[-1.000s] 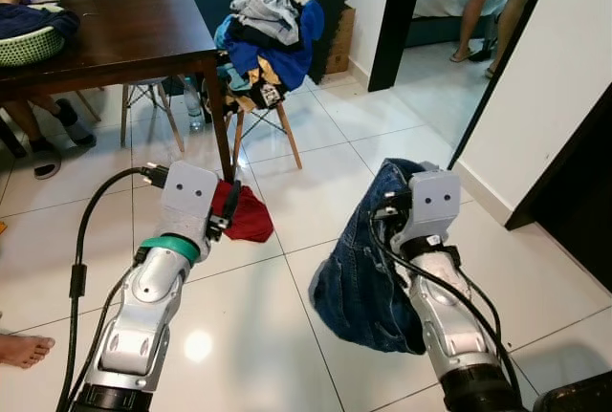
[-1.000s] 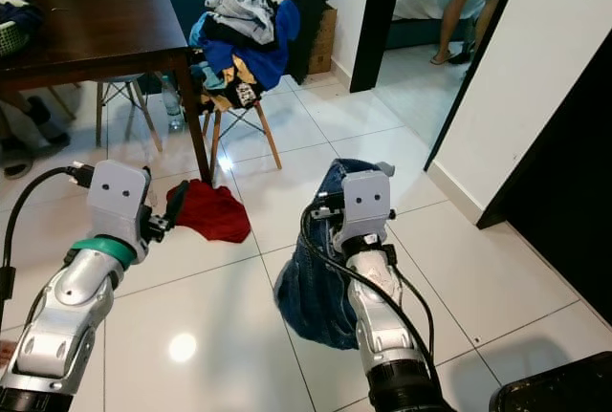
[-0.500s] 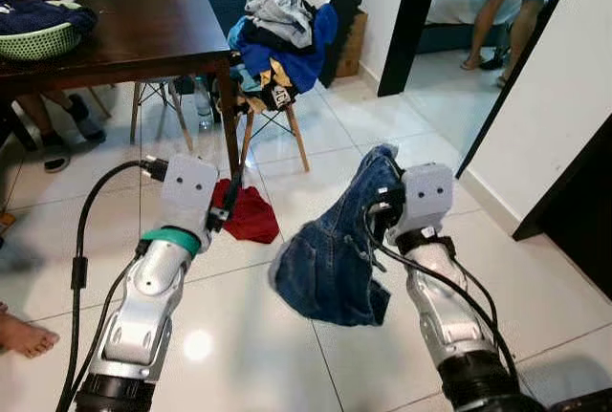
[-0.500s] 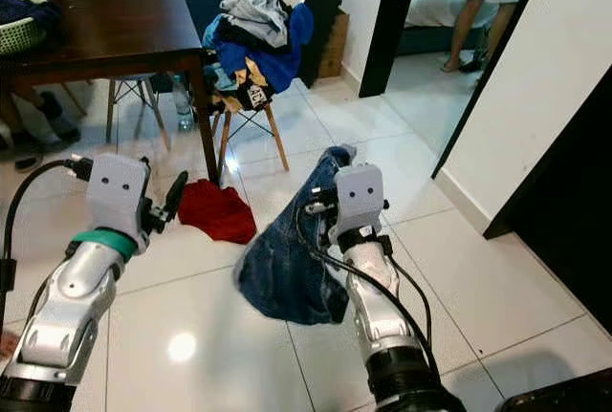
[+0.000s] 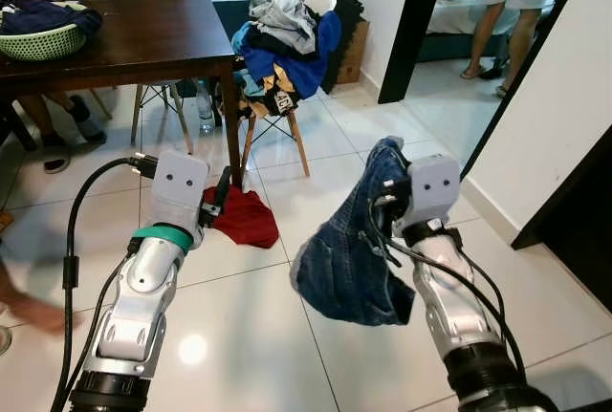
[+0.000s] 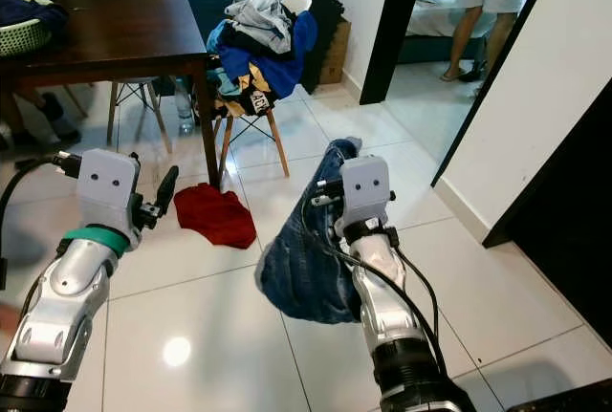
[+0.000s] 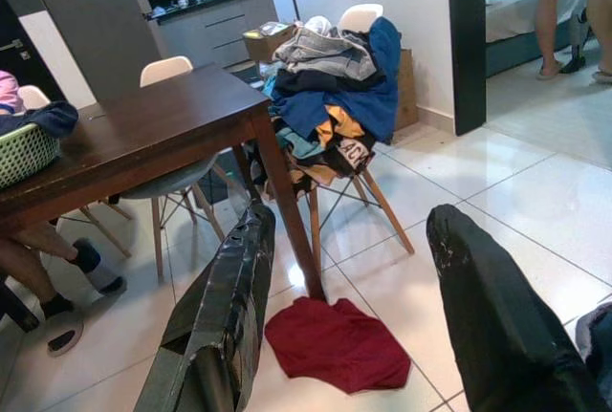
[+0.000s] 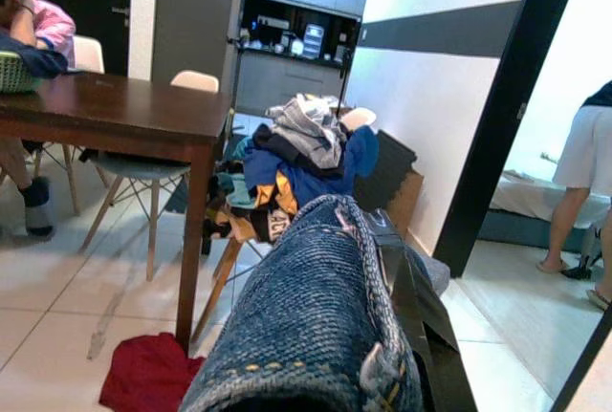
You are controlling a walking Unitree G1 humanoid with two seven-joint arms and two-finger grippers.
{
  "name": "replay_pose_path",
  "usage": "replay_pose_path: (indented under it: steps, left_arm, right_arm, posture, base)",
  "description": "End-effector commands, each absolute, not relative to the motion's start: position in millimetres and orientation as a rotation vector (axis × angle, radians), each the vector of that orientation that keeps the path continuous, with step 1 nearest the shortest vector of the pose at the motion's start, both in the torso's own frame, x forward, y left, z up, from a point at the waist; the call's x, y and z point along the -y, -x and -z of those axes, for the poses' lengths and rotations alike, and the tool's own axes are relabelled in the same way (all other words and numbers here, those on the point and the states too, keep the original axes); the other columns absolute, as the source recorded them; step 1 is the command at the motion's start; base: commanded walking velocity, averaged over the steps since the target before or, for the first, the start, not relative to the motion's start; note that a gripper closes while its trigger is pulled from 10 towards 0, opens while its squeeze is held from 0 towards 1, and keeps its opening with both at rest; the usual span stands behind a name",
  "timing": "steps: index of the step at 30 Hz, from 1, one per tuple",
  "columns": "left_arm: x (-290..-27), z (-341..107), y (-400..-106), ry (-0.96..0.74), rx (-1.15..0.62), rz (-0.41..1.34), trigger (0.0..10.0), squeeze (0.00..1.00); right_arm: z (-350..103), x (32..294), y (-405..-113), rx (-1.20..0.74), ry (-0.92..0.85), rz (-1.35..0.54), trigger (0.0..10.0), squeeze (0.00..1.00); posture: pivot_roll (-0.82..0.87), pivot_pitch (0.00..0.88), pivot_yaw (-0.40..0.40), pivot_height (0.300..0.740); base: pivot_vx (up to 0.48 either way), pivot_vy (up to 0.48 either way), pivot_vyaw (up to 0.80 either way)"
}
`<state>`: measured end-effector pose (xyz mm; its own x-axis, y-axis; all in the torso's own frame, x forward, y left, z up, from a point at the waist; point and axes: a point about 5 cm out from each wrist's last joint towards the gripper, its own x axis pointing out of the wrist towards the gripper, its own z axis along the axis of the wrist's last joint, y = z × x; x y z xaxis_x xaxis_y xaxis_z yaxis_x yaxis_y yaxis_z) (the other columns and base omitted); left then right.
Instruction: Hang hanger
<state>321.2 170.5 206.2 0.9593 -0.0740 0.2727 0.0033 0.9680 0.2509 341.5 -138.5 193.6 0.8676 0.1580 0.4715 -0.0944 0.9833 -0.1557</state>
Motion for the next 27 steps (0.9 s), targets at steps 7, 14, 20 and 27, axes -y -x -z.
replay_pose_path:
  steps: [7,14,20,27]
  left_arm:
    - [-172,-206,-325,-0.245,0.292,0.042,10.0,0.00]
    - [-174,-209,-326,-0.255,0.303,0.055,10.0,0.00]
    - [-182,-213,-333,-0.269,0.302,0.053,10.0,0.00]
    - [-185,-217,-333,-0.280,0.313,0.052,10.0,0.00]
  right_arm:
    - [-201,138,-344,0.540,0.125,-0.139,10.0,0.00]
    - [-198,137,-343,0.541,0.120,-0.121,10.0,0.00]
    - [-198,139,-345,0.540,0.123,-0.106,10.0,0.00]
    - [-200,142,-344,0.551,0.137,-0.103,10.0,0.00]
  posture:
    - [0.01,0.000,0.038,0.740]
    - [0.00,0.000,0.064,0.740]
    - [-0.02,0.000,0.084,0.740]
    - [-0.02,0.000,0.089,0.740]
  base:
    - [0.000,0.000,0.00]
    - [0.000,0.000,0.00]
    - [0.000,0.000,0.00]
    - [0.000,0.000,0.00]
